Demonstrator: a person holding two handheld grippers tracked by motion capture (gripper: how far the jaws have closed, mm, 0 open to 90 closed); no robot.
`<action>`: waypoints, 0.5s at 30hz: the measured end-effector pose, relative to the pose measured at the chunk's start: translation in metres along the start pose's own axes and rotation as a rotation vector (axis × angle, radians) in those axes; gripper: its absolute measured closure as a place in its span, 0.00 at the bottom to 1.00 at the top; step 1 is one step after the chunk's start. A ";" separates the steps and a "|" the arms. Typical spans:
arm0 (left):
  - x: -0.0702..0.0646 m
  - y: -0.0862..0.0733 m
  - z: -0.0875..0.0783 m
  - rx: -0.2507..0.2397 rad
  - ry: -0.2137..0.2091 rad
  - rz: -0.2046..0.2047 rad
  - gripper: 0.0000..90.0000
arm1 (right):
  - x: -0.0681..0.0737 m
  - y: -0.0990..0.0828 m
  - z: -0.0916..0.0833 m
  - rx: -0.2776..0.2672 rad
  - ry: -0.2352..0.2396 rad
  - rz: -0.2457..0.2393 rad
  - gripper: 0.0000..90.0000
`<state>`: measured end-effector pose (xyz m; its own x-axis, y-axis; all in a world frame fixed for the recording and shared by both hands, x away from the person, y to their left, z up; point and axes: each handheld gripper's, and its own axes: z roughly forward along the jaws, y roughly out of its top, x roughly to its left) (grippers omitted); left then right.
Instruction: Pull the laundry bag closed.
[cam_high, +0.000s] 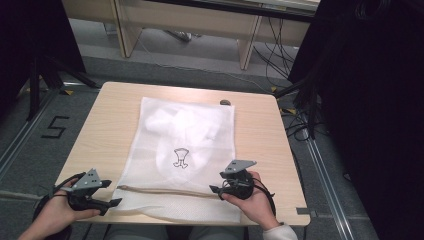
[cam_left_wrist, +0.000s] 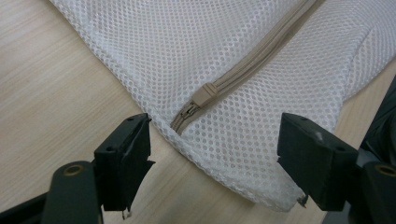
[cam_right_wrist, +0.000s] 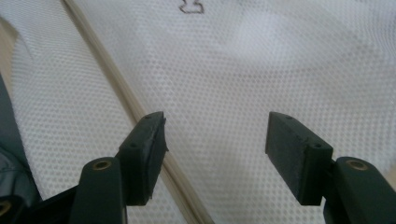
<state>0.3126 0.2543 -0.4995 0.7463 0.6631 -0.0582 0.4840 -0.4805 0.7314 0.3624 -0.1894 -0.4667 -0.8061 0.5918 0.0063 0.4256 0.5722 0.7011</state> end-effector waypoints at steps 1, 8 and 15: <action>0.000 0.000 0.000 0.002 0.001 0.002 0.28 | 0.000 0.000 0.000 0.000 0.000 0.000 0.48; 0.002 0.000 -0.001 0.006 0.006 0.024 0.28 | 0.017 0.026 0.014 -0.007 0.034 -0.066 0.58; 0.002 0.001 -0.001 0.011 0.002 0.025 0.28 | 0.034 0.054 0.032 -0.014 0.086 -0.096 0.61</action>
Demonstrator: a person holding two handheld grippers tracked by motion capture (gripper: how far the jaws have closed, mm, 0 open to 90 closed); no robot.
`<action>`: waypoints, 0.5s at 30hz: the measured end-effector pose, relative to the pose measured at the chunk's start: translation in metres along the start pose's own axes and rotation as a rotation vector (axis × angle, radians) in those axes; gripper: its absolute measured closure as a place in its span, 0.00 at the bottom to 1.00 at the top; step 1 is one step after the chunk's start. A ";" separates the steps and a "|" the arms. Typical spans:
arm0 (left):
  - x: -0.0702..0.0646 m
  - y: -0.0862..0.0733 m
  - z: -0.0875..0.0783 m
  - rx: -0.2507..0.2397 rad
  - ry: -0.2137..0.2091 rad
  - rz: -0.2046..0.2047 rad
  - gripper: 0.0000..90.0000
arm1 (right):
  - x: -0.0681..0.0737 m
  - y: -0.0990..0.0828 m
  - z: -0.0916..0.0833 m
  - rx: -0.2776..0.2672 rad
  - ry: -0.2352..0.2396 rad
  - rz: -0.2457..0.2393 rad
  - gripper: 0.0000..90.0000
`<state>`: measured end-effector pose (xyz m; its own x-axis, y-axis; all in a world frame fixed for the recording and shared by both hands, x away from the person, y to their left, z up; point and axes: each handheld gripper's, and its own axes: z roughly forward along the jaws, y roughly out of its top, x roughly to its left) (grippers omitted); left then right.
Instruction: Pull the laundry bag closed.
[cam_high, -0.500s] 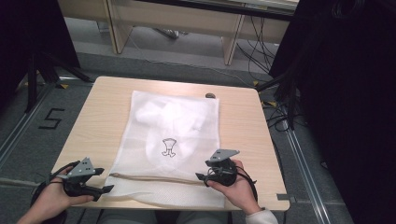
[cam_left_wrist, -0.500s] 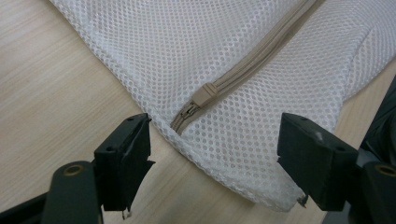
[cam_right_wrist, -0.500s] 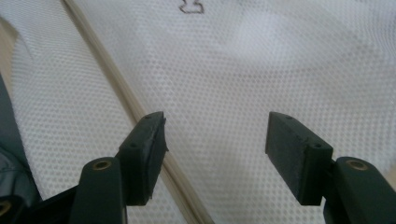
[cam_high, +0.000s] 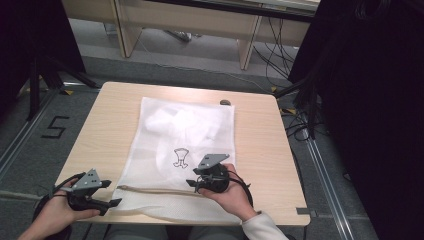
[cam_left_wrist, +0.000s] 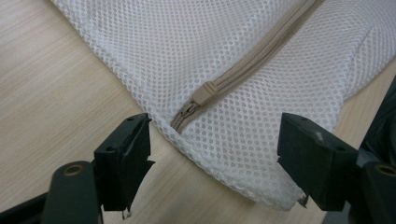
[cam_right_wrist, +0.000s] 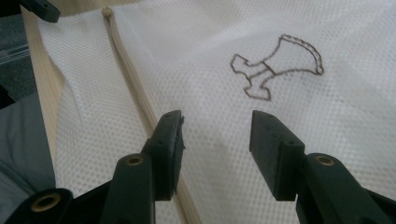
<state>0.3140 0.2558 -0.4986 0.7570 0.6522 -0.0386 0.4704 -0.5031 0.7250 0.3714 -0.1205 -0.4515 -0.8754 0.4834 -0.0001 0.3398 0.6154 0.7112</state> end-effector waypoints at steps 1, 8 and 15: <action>-0.001 -0.001 0.001 -0.001 0.001 -0.029 0.28 | 0.001 0.003 0.001 0.010 0.014 -0.006 0.61; -0.001 -0.001 0.000 -0.002 -0.003 -0.028 0.28 | 0.009 0.019 0.016 0.000 0.041 -0.041 0.62; -0.001 -0.001 0.001 -0.001 -0.003 -0.034 0.28 | 0.018 0.034 0.031 0.010 0.067 -0.060 0.63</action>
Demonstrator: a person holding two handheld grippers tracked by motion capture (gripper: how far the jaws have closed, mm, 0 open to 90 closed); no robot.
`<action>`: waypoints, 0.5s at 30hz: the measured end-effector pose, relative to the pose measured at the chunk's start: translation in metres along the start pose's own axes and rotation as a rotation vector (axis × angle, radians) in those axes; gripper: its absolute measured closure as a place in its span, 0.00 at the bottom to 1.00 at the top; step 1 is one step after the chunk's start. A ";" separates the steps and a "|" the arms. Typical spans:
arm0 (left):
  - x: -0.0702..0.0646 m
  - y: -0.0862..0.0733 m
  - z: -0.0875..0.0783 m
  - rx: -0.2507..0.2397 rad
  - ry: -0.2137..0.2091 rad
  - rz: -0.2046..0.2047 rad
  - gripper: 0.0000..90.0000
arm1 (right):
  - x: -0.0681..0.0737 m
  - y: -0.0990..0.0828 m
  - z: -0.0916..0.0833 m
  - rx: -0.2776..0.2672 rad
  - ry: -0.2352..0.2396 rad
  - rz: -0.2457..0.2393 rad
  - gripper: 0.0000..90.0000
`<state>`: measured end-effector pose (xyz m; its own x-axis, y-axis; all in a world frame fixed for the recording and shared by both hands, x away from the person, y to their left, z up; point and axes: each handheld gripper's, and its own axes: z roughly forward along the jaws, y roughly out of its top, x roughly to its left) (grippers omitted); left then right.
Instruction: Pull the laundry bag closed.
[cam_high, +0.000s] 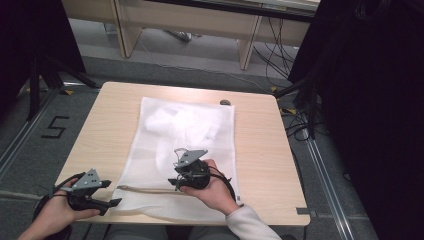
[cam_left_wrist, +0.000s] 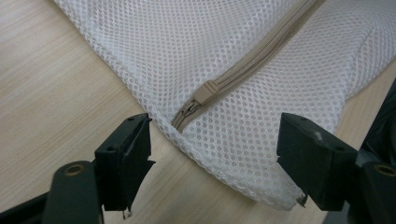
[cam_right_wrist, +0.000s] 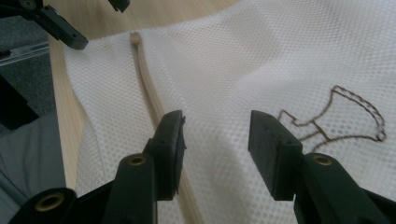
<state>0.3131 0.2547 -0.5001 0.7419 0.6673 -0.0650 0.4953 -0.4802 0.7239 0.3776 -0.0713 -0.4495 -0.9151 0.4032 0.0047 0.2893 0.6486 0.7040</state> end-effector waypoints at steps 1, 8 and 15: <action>0.000 0.000 0.000 0.000 0.000 -0.001 0.29 | 0.002 0.002 0.002 0.001 -0.004 0.008 0.64; 0.002 0.000 0.000 0.011 0.006 0.029 0.29 | 0.009 0.014 0.017 0.021 0.032 -0.028 0.64; 0.002 0.000 0.000 0.010 -0.004 0.023 0.29 | 0.016 0.026 0.031 0.034 0.066 -0.050 0.66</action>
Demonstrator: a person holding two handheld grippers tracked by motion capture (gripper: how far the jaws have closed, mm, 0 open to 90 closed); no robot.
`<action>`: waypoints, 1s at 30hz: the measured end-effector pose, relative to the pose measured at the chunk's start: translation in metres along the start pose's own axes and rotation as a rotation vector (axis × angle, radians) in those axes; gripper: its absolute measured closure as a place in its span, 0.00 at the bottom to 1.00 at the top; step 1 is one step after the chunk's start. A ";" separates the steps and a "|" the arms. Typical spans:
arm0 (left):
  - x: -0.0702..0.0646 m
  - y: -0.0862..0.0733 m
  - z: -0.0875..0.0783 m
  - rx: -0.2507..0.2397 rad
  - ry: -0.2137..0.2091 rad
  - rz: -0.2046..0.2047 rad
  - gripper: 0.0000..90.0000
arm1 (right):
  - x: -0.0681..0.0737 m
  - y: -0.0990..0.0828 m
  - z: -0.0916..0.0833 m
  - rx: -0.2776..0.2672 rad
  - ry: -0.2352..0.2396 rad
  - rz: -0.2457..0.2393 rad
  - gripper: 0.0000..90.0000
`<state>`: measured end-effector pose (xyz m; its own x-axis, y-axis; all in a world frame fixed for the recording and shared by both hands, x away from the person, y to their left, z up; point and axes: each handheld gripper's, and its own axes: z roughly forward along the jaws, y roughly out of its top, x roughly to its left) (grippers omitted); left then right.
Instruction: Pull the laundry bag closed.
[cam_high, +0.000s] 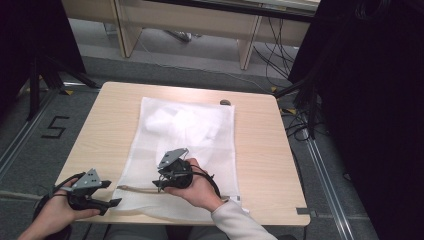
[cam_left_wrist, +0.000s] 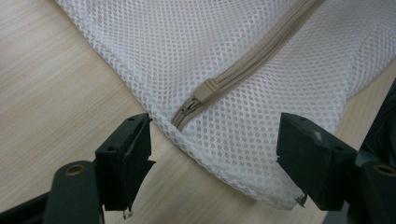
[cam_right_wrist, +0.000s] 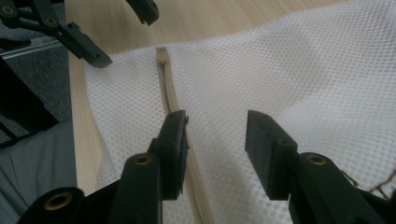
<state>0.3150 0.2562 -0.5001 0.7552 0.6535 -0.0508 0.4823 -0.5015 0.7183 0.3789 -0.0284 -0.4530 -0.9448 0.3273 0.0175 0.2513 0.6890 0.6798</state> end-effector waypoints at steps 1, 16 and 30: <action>0.000 0.000 0.000 0.000 0.000 0.000 0.29 | 0.001 0.001 0.002 -0.001 -0.001 -0.001 0.67; 0.000 0.000 0.000 0.000 -0.004 -0.005 0.29 | 0.009 0.020 0.023 0.024 0.070 -0.016 0.74; 0.000 -0.001 0.001 0.011 -0.006 -0.019 0.29 | 0.020 0.032 0.047 0.053 0.111 -0.024 0.79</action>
<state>0.3147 0.2559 -0.5017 0.7484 0.6597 -0.0685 0.5013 -0.4951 0.7096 0.3776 0.0308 -0.4650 -0.9674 0.2389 0.0845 0.2363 0.7303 0.6410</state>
